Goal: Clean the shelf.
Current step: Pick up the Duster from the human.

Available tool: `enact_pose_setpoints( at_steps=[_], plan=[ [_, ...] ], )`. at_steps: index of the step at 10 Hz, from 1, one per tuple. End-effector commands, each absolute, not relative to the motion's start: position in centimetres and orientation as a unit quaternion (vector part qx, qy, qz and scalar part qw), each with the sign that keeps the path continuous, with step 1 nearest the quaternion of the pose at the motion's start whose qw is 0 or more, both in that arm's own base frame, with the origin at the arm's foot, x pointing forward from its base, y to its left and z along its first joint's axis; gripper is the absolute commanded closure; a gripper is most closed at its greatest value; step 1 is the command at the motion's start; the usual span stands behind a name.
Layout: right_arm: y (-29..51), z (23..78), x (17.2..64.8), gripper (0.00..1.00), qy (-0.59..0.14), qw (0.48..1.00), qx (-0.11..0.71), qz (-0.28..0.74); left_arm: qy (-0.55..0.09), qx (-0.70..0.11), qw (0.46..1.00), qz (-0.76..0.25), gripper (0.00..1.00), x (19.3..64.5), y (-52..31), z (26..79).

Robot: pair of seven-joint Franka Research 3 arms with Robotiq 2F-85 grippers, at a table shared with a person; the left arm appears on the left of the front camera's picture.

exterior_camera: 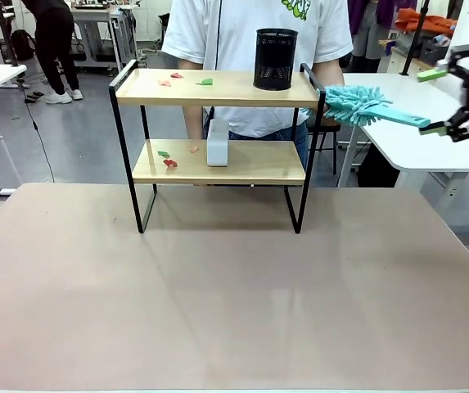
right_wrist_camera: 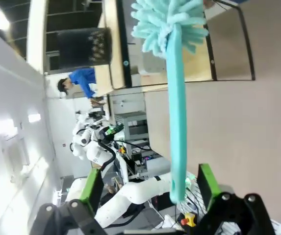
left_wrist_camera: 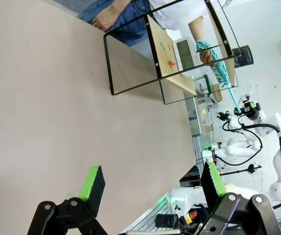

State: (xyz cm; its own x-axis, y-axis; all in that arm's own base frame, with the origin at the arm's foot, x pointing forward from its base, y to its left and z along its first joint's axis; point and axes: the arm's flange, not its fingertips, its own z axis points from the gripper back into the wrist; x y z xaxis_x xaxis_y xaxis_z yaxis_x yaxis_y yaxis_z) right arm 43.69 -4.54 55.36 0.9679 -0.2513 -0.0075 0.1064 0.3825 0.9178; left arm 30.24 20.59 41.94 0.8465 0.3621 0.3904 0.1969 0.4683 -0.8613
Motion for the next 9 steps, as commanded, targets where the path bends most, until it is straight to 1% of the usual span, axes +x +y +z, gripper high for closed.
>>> enact_pose_setpoints(
  at_steps=[1,3,5,9],
  plan=[
    [-3.8,54.7,46.6,0.00,-0.039,0.841,0.527,-0.116,-0.288,-0.519,0.804,0.041,0.00,30.2,20.5,41.8],
    [-3.0,53.2,47.9,0.00,-0.046,0.844,0.516,-0.136,-0.288,-0.519,0.804,0.041,0.00,30.2,20.5,41.8],
    [-2.9,52.1,48.8,0.00,-0.057,0.830,0.532,-0.155,-0.288,-0.519,0.804,0.041,0.00,30.2,20.5,41.8],
    [-2.2,51.9,49.9,0.00,-0.066,0.822,0.545,-0.153,-0.288,-0.519,0.804,0.041,0.00,30.2,20.5,41.8]
  ],
)
